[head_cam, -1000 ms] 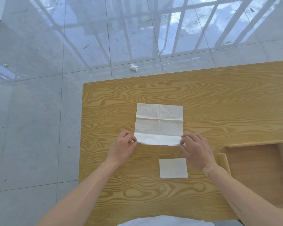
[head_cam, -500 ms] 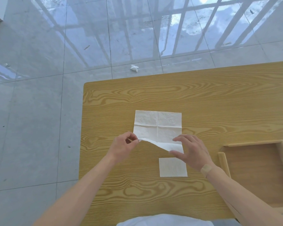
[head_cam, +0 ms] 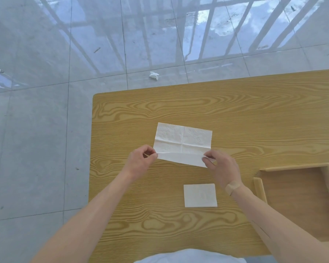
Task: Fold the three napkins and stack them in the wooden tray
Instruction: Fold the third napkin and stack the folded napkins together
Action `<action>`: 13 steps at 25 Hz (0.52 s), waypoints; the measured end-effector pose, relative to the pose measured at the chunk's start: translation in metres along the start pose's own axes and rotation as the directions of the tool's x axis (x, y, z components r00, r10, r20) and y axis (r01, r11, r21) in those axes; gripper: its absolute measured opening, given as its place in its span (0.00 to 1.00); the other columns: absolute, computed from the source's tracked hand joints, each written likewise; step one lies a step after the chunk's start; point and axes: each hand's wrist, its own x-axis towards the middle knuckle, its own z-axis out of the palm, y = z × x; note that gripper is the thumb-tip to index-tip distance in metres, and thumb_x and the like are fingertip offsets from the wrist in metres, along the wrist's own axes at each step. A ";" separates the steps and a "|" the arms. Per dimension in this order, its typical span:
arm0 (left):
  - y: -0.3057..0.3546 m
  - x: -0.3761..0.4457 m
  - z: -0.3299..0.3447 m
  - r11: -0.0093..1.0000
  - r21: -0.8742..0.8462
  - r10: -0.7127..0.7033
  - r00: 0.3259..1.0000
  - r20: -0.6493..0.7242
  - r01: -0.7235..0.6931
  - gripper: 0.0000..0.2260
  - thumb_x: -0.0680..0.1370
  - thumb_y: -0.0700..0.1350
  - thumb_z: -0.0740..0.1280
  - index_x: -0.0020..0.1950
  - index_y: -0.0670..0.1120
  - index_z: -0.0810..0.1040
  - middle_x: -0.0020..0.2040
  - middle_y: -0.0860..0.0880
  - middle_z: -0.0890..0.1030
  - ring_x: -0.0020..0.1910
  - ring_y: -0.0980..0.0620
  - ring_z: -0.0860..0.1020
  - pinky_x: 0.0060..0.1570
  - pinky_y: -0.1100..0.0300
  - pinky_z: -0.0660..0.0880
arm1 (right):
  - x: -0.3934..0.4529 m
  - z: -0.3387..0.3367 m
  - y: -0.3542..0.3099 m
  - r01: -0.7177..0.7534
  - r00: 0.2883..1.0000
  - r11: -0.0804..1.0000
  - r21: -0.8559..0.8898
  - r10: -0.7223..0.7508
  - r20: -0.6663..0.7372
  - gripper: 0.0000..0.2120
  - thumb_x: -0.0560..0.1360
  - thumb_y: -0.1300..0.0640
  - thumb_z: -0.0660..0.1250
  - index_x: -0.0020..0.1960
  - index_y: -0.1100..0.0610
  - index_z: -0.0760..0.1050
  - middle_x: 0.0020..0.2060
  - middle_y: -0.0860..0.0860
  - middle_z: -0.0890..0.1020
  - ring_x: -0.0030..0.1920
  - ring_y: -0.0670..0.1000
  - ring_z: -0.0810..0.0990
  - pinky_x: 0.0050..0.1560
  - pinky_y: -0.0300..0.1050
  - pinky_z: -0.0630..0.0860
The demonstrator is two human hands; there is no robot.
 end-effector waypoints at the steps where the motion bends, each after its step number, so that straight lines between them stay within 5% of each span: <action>1: 0.001 0.003 -0.001 1.000 0.010 -0.005 1.000 -0.008 0.006 0.03 0.77 0.49 0.70 0.44 0.52 0.80 0.42 0.54 0.82 0.37 0.56 0.77 0.43 0.60 0.75 | 0.003 0.000 0.000 -0.011 1.000 1.000 0.007 0.011 0.002 0.01 0.76 0.53 0.69 0.46 0.48 0.79 0.38 0.36 0.77 0.45 0.47 0.76 0.45 0.43 0.67; 4: 0.003 0.013 -0.002 1.000 0.025 -0.003 1.000 -0.025 0.004 0.02 0.77 0.49 0.70 0.45 0.53 0.80 0.44 0.56 0.82 0.36 0.57 0.77 0.41 0.61 0.74 | 0.015 0.000 0.000 -0.043 0.999 0.999 0.019 0.043 0.007 0.01 0.76 0.52 0.69 0.45 0.48 0.79 0.35 0.37 0.77 0.43 0.48 0.76 0.40 0.37 0.66; 10: 0.004 0.035 0.001 0.999 -0.006 -0.052 0.998 -0.020 0.052 0.05 0.75 0.52 0.71 0.49 0.56 0.80 0.47 0.55 0.82 0.38 0.59 0.77 0.41 0.64 0.73 | 0.031 0.003 0.000 -0.093 0.995 0.996 0.012 0.093 0.034 0.02 0.76 0.51 0.68 0.44 0.48 0.78 0.35 0.38 0.76 0.43 0.48 0.76 0.43 0.46 0.69; 13: 0.002 0.041 0.005 0.998 0.036 -0.047 0.997 -0.061 0.050 0.05 0.76 0.49 0.71 0.51 0.53 0.80 0.45 0.53 0.82 0.43 0.56 0.79 0.45 0.57 0.77 | 0.033 0.004 0.001 -0.085 0.996 0.996 -0.014 0.085 0.010 0.02 0.76 0.51 0.68 0.46 0.49 0.79 0.35 0.37 0.74 0.45 0.49 0.75 0.46 0.48 0.70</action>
